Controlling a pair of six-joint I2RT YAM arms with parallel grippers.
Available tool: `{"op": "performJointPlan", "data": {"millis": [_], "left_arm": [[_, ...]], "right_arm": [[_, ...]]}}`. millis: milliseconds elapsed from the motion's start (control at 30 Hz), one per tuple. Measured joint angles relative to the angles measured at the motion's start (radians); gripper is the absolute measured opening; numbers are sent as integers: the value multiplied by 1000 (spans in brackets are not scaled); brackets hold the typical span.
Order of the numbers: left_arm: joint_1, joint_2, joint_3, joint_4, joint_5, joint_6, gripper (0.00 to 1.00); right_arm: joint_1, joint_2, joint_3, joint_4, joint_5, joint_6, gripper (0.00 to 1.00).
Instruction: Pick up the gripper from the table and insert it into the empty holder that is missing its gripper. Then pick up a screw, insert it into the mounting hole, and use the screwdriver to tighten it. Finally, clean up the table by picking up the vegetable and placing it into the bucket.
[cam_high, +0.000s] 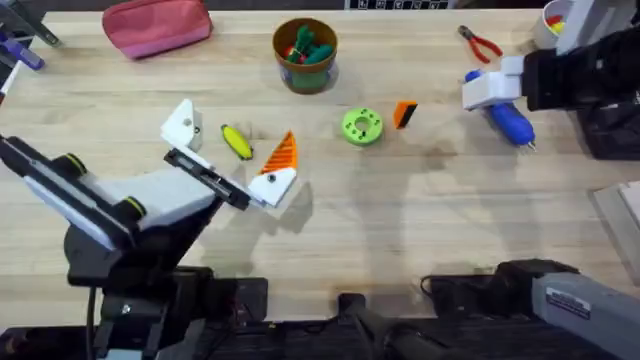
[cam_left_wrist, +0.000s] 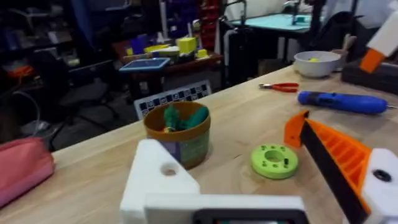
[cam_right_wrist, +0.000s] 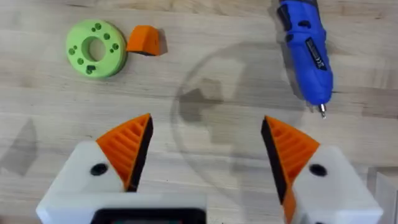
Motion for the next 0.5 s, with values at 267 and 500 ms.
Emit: {"op": "performJointPlan", "data": {"millis": [267,500], "left_arm": [[0,-33,0,-74,220,0,986],[0,-33,0,-173,408,0,986]], "right_arm": [[0,0,0,0,0,0,994],[0,0,0,0,0,0,994]]}}
